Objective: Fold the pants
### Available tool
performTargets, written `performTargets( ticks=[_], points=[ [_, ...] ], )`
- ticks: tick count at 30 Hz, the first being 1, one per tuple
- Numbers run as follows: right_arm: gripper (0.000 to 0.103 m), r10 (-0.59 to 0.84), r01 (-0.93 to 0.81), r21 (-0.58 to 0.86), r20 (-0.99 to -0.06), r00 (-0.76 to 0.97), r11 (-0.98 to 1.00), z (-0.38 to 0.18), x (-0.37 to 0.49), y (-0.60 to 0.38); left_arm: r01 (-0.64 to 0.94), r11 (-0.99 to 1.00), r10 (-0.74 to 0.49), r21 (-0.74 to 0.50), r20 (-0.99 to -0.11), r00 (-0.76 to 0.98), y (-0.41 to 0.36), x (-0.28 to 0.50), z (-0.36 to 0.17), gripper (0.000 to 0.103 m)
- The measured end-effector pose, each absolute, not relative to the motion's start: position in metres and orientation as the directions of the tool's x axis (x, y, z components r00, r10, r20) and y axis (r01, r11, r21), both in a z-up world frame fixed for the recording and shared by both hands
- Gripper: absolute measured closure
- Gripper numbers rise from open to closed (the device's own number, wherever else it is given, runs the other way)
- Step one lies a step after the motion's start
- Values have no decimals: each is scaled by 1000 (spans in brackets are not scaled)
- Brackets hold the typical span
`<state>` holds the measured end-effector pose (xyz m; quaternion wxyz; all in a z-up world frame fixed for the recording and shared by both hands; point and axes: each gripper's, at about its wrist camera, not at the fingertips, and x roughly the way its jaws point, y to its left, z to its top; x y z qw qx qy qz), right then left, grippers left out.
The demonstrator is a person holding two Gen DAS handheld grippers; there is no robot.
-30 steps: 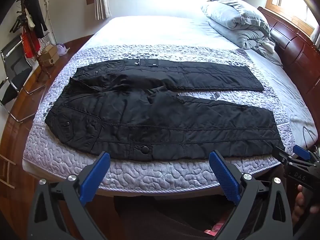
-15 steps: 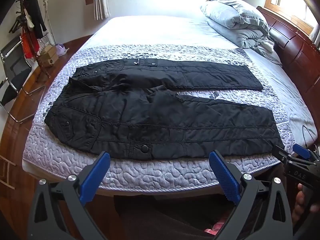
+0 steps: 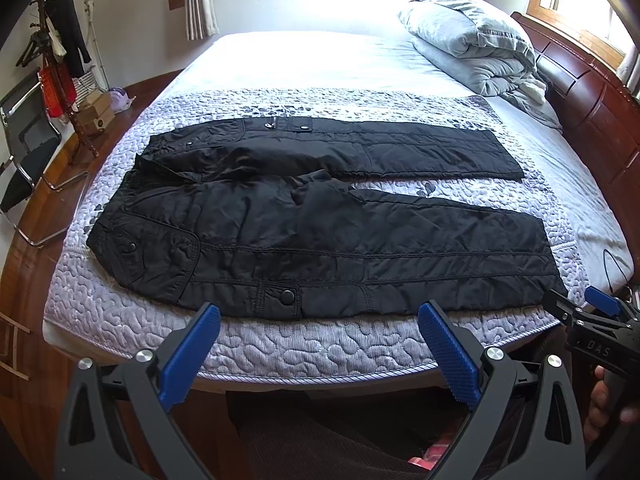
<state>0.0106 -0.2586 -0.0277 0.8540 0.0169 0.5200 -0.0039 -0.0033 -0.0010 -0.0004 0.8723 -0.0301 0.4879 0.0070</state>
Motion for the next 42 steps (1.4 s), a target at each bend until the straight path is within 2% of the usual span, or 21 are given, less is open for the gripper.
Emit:
performTargets(
  ticks=[42],
  points=[
    [2, 12, 24, 26, -890, 457, 999, -31, 12, -260, -29, 999, -14, -35, -846, 532, -4, -1, 3, 4]
  ],
)
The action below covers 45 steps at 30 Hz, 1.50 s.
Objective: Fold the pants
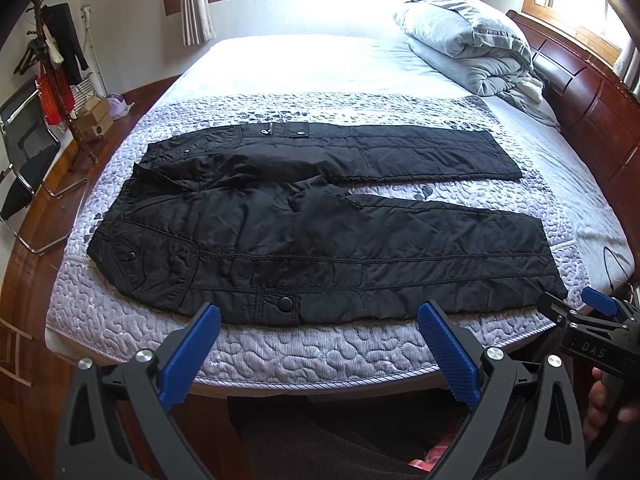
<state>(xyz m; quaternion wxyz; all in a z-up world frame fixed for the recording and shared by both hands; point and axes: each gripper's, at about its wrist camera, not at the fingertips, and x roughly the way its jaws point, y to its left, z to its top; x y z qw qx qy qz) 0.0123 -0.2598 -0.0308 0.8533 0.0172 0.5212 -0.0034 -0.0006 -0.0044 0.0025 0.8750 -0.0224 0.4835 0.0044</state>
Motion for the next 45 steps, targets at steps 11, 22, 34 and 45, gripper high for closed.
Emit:
performTargets(
  ticks=[11, 22, 34, 45],
  points=[
    [2, 13, 25, 27, -890, 455, 999, -32, 12, -261, -29, 999, -10, -31, -847, 531, -6, 2, 4, 4],
    [2, 15, 22, 28, -897, 442, 999, -38, 16, -260, -23, 999, -26, -45, -848, 530, -4, 5, 2, 4],
    [2, -45, 22, -39, -841, 538, 999, -13, 104, -317, -217, 968, -1, -123, -873, 487, 154, 120, -12, 4],
    [2, -126, -23, -151, -889, 440, 988, -56, 284, -390, -469, 840, -158, -274, -949, 271, 356, 297, -93, 4]
  ],
)
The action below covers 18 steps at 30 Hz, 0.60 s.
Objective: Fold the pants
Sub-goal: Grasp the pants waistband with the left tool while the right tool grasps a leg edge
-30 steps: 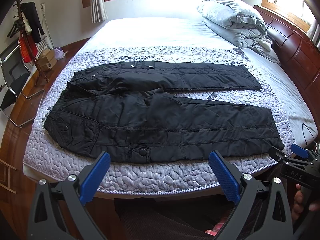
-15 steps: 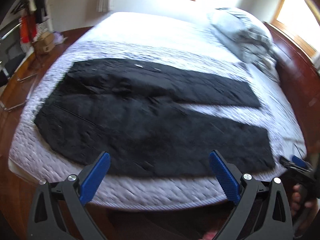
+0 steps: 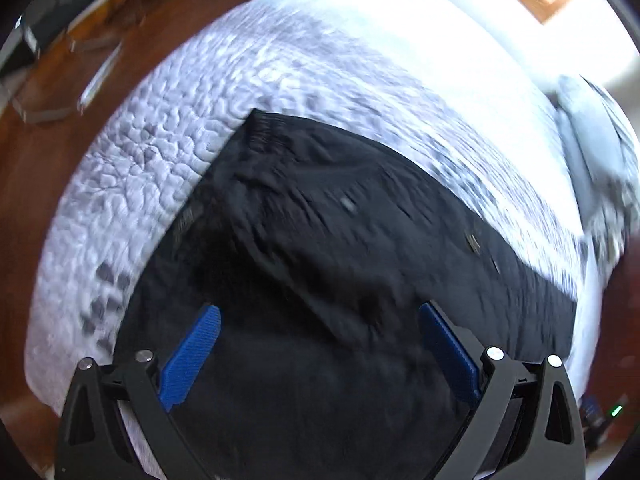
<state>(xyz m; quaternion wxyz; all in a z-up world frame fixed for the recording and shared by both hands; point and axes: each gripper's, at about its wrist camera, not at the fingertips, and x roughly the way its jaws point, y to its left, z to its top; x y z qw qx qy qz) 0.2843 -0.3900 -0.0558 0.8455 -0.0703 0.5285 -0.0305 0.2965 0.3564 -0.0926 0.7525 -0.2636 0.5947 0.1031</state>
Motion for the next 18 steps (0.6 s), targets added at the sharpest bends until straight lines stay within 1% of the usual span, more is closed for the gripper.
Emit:
performTargets(
  ticks=[2, 3, 7, 10, 14, 15, 16, 18],
  points=[
    [2, -124, -20, -146, -899, 420, 989, -68, 308, -400, -531, 801, -170, -275, -956, 238, 381, 319, -114, 4],
    [2, -102, -20, -121, -904, 415, 992, -73, 319, -405, -556, 788, -167, -266, -961, 222, 392, 330, -125, 4],
    [2, -43, 23, -38, -925, 378, 999, -95, 352, -423, -599, 759, -190, -255, -967, 172, 408, 352, -158, 4],
    [2, -40, 90, -10, -939, 341, 996, -114, 374, -438, -610, 750, -207, -258, -966, 154, 412, 363, -178, 4],
    [2, -33, 117, 6, -945, 324, 993, -130, 389, -444, -601, 772, -187, -207, -978, 97, 406, 375, -195, 4],
    [2, -33, 119, 6, -946, 323, 993, -133, 392, -444, -586, 788, -170, -186, -982, 83, 402, 377, -197, 5],
    [2, -36, 121, 3, -947, 318, 993, -137, 395, -444, -573, 803, -151, -161, -986, 67, 397, 378, -198, 10],
    [2, -43, 120, -6, -952, 305, 993, -144, 400, -444, -550, 825, -122, -133, -991, 57, 389, 380, -196, 17]
  ],
)
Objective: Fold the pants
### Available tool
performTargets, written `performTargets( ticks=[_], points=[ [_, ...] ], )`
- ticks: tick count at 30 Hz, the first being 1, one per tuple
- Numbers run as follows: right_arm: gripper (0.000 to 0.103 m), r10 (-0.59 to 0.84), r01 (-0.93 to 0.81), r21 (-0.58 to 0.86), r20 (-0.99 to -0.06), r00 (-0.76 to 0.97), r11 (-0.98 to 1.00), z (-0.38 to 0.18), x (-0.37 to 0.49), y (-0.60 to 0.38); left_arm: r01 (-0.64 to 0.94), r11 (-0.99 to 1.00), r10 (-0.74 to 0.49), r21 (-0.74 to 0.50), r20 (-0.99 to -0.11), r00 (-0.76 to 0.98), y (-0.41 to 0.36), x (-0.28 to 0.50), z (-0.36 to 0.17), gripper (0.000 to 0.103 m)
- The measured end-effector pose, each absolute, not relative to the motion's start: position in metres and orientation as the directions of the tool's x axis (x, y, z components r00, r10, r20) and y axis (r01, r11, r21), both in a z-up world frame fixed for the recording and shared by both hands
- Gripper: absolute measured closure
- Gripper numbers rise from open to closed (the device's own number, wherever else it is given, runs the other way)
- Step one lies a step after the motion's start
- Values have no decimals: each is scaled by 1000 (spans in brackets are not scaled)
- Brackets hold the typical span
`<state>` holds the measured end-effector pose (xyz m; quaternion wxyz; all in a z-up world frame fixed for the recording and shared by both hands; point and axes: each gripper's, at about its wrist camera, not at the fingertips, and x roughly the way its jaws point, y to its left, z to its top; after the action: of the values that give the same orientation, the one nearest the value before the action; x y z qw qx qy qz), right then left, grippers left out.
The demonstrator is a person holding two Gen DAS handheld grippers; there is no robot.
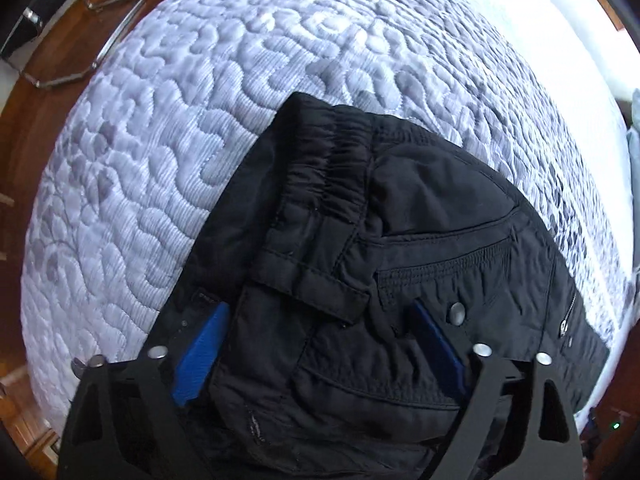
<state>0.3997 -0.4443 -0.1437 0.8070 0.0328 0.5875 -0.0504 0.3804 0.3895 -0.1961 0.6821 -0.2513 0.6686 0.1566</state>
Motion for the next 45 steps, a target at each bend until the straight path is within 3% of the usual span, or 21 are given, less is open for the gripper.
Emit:
performTargets(
  ticks=[3, 7, 10, 17, 33, 34, 36, 37, 39, 45],
  points=[
    [2, -45, 114, -11, -954, 298, 993, -149, 404, -445, -566, 786, -207, -248, -969, 137, 385, 376, -189, 57],
    [2, -45, 111, -13, -956, 292, 994, -154, 410, -448, -574, 754, -249, -319, -948, 199, 375, 373, -178, 83],
    [2, -50, 91, -23, -951, 305, 996, -152, 420, -451, -541, 783, -228, -308, -950, 211, 364, 371, -170, 89],
    [3, 45, 63, 64, -962, 269, 996, -158, 476, -476, -525, 803, -206, -281, -958, 198, 359, 388, -180, 90],
    [3, -9, 133, 14, -986, 169, 991, -215, 578, -504, -523, 812, -201, -259, -966, 165, 356, 397, -205, 90],
    [8, -16, 112, 4, -985, 172, 994, -214, 579, -500, -525, 813, -197, -254, -967, 162, 356, 397, -206, 90],
    [43, -17, 54, -7, -982, 187, 999, -210, 578, -490, -527, 815, -186, -241, -970, 157, 354, 399, -206, 89],
    [52, -32, 23, -28, -979, 199, 999, -206, 575, -484, -534, 813, -176, -231, -972, 154, 353, 400, -205, 89],
    [89, -14, -10, -17, -978, 208, 1000, -200, 570, -479, -529, 822, -152, -209, -977, 150, 349, 401, -204, 89],
    [94, -43, -52, -64, -944, 327, 997, -159, 544, -467, -500, 849, -98, -170, -981, 168, 333, 401, -191, 90]
  ],
)
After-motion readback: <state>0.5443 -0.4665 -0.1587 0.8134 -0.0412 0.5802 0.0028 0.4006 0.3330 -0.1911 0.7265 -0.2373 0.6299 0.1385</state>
